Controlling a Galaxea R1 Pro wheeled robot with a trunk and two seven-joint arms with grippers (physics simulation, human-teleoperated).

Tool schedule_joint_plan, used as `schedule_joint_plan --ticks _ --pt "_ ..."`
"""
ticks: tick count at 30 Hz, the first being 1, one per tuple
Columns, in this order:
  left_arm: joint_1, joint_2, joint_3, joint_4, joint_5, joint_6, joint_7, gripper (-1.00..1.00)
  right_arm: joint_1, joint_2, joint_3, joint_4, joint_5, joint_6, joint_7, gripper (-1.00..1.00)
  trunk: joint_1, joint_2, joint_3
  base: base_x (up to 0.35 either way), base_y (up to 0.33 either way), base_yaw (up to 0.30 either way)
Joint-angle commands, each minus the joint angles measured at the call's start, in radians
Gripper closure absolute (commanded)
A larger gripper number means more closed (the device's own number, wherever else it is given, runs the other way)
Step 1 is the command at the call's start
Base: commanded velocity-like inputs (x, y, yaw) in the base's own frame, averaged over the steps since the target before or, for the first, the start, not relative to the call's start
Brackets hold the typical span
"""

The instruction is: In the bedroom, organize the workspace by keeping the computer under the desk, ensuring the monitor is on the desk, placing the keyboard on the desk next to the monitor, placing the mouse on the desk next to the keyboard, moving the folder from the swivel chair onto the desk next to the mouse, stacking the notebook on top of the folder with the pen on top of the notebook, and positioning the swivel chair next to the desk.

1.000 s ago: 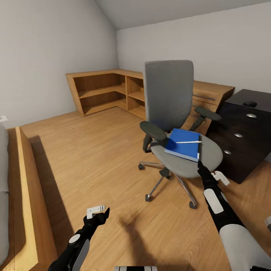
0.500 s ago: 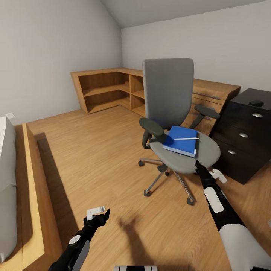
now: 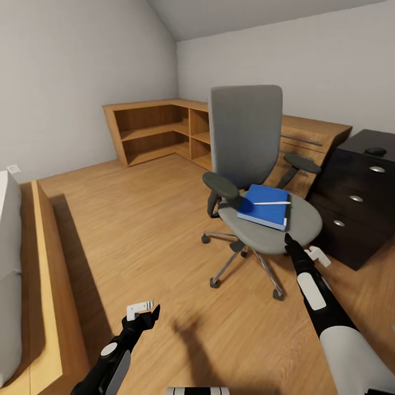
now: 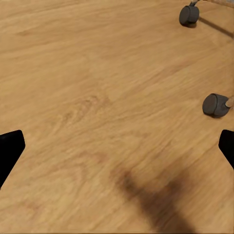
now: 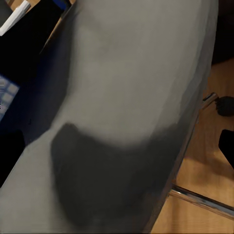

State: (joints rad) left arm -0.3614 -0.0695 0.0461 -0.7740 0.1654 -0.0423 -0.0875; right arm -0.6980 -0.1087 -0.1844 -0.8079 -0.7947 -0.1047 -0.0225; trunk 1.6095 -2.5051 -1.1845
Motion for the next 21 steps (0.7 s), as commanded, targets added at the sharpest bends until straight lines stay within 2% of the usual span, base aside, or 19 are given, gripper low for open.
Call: schedule_joint_plan --ticks 1,11,21 --pt "-0.001 -0.001 0.005 0.001 0.009 -0.001 -0.009 -1.00 0.000 0.000 0.003 0.052 -0.015 -0.004 -0.004 -1.00 0.000 0.000 -0.001 0.208 0.000 0.000" --pt "0.000 -0.001 0.005 0.001 0.009 -0.001 -0.009 -1.00 0.000 -0.001 0.003 0.053 -0.015 -0.004 -0.004 -1.00 0.000 0.000 -0.001 0.064 0.000 0.000" --pt "0.000 -0.001 0.005 0.001 0.011 -0.001 -0.009 -1.00 0.000 0.000 0.003 0.053 -0.015 -0.004 -0.004 -1.00 0.000 0.000 -0.001 0.238 0.000 0.000"
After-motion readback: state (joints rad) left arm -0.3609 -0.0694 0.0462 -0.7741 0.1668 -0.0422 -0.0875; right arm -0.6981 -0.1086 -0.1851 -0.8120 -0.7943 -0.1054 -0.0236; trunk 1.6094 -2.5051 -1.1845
